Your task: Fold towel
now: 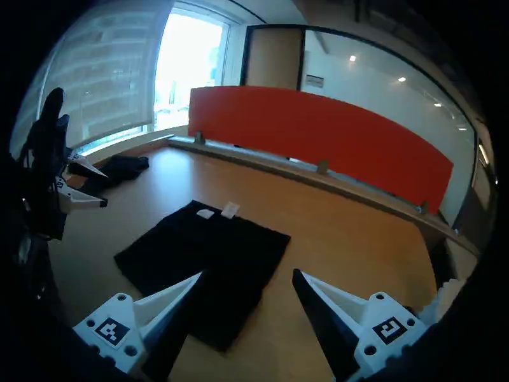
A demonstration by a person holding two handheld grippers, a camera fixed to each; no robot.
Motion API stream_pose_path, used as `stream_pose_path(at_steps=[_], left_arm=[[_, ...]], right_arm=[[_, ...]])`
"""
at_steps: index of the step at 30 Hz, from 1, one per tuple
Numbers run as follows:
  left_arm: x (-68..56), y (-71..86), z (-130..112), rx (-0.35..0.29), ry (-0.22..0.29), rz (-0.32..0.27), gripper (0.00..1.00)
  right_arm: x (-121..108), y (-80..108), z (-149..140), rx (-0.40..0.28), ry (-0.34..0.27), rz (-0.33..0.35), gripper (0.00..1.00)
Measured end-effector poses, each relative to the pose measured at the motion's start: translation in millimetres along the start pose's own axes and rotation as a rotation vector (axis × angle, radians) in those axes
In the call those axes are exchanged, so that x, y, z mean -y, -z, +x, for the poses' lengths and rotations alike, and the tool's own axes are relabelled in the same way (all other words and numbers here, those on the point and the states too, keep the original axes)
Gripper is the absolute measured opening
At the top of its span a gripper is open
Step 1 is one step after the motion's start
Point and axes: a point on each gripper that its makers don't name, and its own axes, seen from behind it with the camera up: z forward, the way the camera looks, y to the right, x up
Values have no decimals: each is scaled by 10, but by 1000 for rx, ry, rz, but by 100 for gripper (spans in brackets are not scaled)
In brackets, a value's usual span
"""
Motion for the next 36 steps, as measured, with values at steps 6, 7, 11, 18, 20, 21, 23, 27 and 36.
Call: stream_pose_path(at_steps=[6, 7, 11, 18, 20, 21, 23, 27, 36], left_arm=[[-147, -158, -282, 56, -16, -35, 94], [-167, -184, -326, 65, -16, -39, 94], [-245, -288, -513, 102, -14, -58, 94], [-367, -423, -827, 174, -34, -87, 94], [-408, -442, -900, 191, -38, -98, 94], [-429, -451, -938, 200, -41, -103, 94], [-458, -464, -989, 212, -46, -110, 94], [-508, -486, -1067, 232, -50, -124, 94], [-569, -512, -1167, 266, -41, -144, 94]], right_arm=[[93, -92, -315, 53, 17, 25, 100], [107, -106, -363, 62, 20, 29, 100], [156, -160, -553, 96, 29, 42, 100], [232, -216, -850, 154, 34, 69, 100], [248, -224, -925, 170, 33, 74, 100], [258, -228, -965, 179, 33, 77, 100], [278, -233, -1025, 192, 30, 85, 100], [295, -240, -1142, 218, 30, 90, 100], [321, -224, -1308, 255, 33, 103, 100]])
